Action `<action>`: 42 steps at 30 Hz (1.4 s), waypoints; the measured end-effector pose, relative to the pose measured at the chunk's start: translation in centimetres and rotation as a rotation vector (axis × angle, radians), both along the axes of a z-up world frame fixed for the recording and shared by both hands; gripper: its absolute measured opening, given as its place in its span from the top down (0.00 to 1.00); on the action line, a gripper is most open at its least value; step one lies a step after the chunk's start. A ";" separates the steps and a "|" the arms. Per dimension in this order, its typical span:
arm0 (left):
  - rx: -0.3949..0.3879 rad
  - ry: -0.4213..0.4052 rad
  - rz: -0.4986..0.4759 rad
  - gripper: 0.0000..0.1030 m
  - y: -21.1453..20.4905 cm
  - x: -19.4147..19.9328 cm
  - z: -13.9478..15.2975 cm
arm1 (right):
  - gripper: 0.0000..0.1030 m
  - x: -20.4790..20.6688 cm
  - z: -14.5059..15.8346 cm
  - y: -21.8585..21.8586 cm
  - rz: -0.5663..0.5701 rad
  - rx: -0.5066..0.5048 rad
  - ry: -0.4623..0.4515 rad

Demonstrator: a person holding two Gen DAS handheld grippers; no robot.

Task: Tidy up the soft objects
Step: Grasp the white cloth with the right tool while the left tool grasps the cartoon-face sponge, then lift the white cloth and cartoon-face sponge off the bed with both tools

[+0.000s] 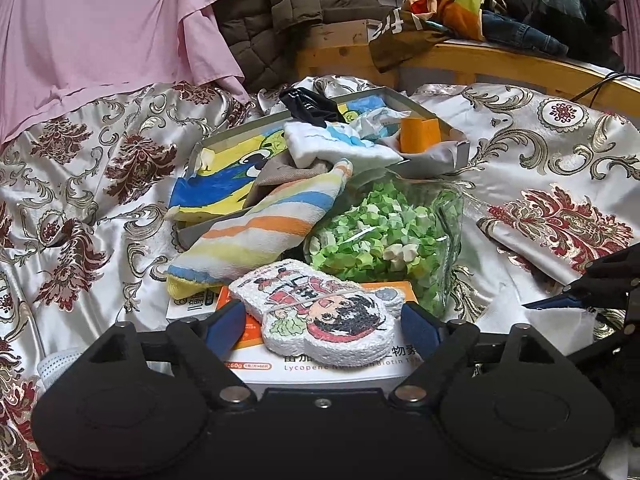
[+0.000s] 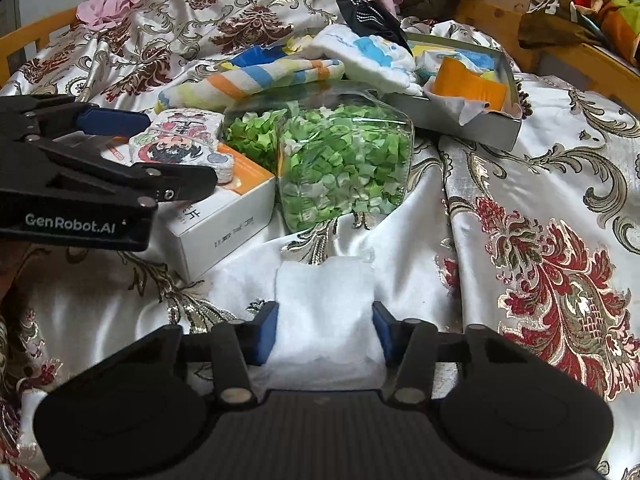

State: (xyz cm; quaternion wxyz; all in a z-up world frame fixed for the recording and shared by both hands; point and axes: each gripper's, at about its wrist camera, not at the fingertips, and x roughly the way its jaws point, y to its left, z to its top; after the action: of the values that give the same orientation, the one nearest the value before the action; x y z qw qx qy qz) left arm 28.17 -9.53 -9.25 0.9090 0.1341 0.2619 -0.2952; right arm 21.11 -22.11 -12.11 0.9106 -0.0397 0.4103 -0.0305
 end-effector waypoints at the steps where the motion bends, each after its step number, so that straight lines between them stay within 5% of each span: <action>1: -0.001 0.002 0.000 0.19 0.0 -0.1 0.0 | 0.55 0.0 0.0 0.1 0.002 -0.004 -0.002; 4: -0.006 -0.002 0.008 0.27 0.1 -0.3 0.0 | 0.62 -0.2 0.1 0.3 0.013 -0.018 -0.006; 15: -0.005 0.002 0.002 0.29 0.2 -1.4 0.3 | 0.76 -0.4 0.6 0.5 0.034 -0.015 -0.037; 23: 0.014 0.010 -0.016 0.30 0.3 -2.1 0.4 | 0.78 -0.7 1.2 0.4 0.039 -0.002 -0.068; 32: 0.022 0.002 -0.043 0.19 -0.2 -1.9 0.1 | 0.78 -0.9 1.6 0.4 0.041 0.014 -0.100; 36: 0.014 -0.003 -0.032 0.30 0.2 -1.9 0.1 | 0.78 -1.1 1.9 0.4 0.045 0.022 -0.125; 42: 0.005 -0.007 -0.025 0.32 0.3 -2.2 0.2 | 0.78 -1.3 2.3 0.4 0.046 0.024 -0.155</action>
State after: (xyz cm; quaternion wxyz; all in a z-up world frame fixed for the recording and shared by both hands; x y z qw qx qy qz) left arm 25.99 -9.20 -9.05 0.9059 0.1407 0.2576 -0.3054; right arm 19.83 -21.74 -9.81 0.9405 -0.0358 0.3379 -0.0078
